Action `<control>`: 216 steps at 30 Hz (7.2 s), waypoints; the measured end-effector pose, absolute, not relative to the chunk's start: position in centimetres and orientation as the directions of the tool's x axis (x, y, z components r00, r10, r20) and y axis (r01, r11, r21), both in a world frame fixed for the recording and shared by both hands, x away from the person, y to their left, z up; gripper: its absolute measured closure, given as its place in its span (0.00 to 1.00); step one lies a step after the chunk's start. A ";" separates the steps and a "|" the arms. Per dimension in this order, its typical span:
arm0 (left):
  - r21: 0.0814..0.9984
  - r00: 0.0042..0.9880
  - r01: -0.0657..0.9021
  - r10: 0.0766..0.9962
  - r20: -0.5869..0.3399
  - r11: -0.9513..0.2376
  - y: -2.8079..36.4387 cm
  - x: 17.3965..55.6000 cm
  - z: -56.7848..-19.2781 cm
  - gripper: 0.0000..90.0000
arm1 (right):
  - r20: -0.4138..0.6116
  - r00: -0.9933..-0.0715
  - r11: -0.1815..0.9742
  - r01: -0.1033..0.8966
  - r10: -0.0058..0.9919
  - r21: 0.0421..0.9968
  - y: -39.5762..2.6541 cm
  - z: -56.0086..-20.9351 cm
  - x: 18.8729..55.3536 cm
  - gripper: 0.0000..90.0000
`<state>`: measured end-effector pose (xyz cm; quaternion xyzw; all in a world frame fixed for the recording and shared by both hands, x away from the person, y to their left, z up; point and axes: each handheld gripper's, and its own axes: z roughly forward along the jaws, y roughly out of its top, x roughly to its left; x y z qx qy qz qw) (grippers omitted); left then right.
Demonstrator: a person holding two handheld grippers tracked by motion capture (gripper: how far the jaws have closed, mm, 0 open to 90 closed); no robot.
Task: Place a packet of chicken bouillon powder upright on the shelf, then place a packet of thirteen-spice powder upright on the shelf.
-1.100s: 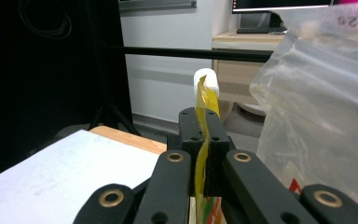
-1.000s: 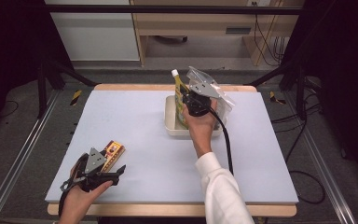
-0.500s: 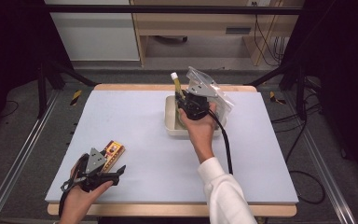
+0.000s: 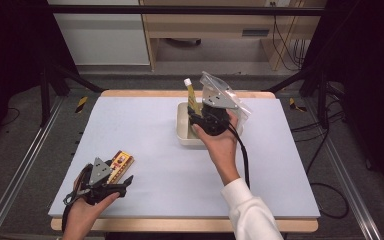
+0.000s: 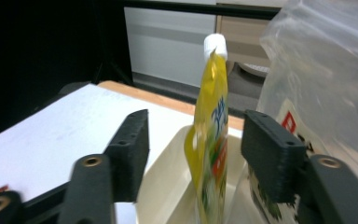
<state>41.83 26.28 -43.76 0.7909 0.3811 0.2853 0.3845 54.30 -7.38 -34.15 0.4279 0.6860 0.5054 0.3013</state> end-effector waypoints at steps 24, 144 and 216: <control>0.785 0.516 0.477 0.849 0.115 -0.396 28.8 43.0 -43.2 0.10 | 0.046 -0.582 0.249 0.417 0.812 0.874 -13.9 -41.5 45.4 0.13; 0.759 0.803 0.183 0.541 0.252 -0.625 14.5 43.9 -44.2 0.36 | 0.523 -0.659 0.032 0.637 0.541 0.770 -10.2 -43.8 48.4 0.64; 0.805 0.633 0.335 0.750 0.192 -0.489 26.7 42.5 -43.7 0.14 | 0.078 -0.295 0.009 0.283 0.952 0.959 -2.5 -35.9 52.2 0.75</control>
